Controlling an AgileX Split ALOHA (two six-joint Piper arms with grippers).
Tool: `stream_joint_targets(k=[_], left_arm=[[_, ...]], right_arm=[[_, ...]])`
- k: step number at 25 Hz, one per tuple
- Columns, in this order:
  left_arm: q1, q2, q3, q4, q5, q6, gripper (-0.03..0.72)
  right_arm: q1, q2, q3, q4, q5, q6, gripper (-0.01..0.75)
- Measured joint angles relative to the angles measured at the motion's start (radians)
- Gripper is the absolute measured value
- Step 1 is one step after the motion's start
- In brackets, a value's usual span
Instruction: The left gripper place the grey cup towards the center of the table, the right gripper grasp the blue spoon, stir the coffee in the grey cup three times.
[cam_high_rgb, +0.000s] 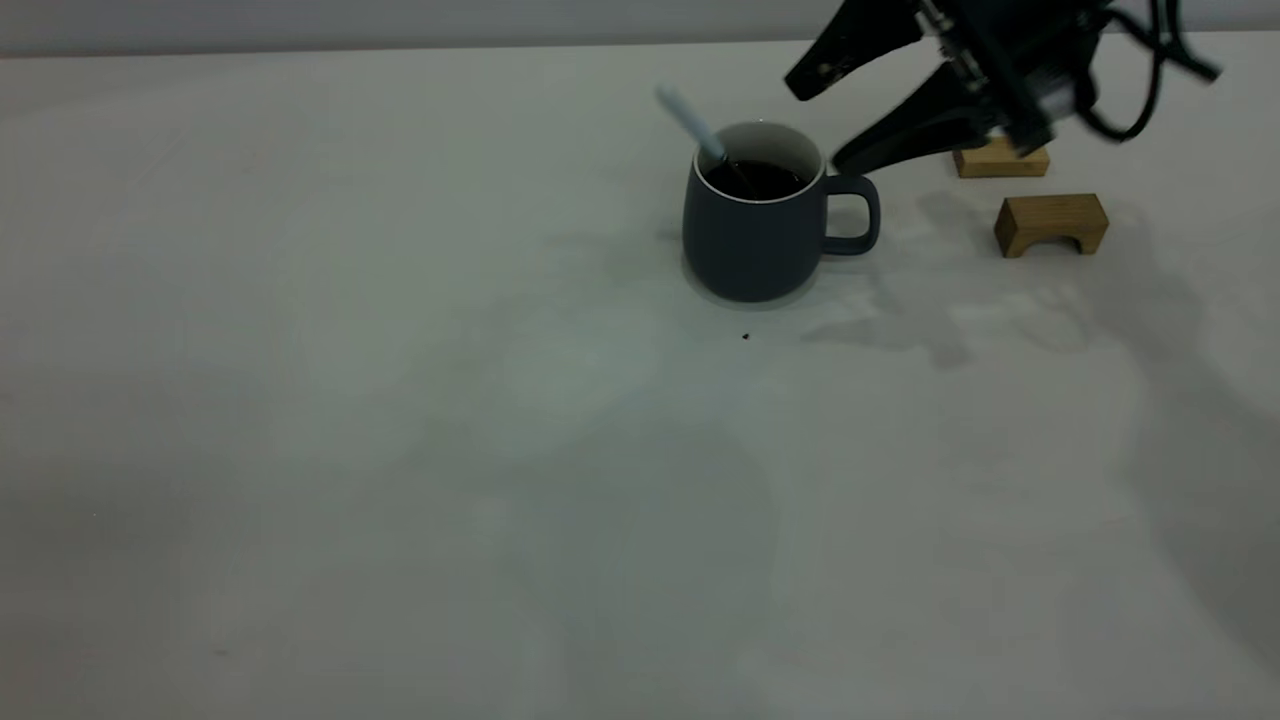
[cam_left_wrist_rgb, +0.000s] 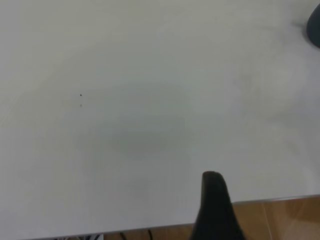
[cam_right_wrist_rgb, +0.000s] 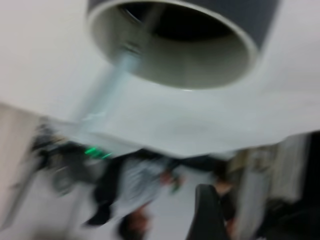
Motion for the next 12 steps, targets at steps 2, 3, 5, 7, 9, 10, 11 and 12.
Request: stream_joint_targets(k=[2, 3, 5, 7, 9, 10, 11, 12], left_arm=[[0.0, 0.0, 0.0, 0.0, 0.0, 0.0, 0.585], [0.0, 0.0, 0.0, 0.0, 0.0, 0.0, 0.585], [0.0, 0.0, 0.0, 0.0, 0.0, 0.0, 0.585], [0.0, 0.0, 0.0, 0.0, 0.0, 0.0, 0.585], [0.0, 0.0, 0.0, 0.0, 0.0, 0.0, 0.585], [0.0, 0.0, 0.0, 0.0, 0.0, 0.0, 0.585], [0.0, 0.0, 0.0, 0.0, 0.0, 0.0, 0.585], [0.0, 0.0, 0.0, 0.0, 0.0, 0.0, 0.585]], right_arm=[[0.003, -0.042, 0.001, -0.096, 0.002, 0.0, 0.59], [0.006, -0.073, 0.002, -0.157, 0.003, 0.0, 0.571], [0.018, -0.125, 0.003, -0.291, 0.008, 0.0, 0.535], [0.038, -0.192, 0.004, -0.457, 0.016, -0.001, 0.498], [0.06, -0.258, 0.005, -0.601, 0.025, -0.001, 0.465], [0.071, -0.296, 0.006, -0.668, 0.03, -0.001, 0.448], [0.08, -0.336, 0.006, -0.722, 0.032, -0.001, 0.431], [0.085, -0.37, 0.006, -0.758, 0.034, -0.001, 0.418]])
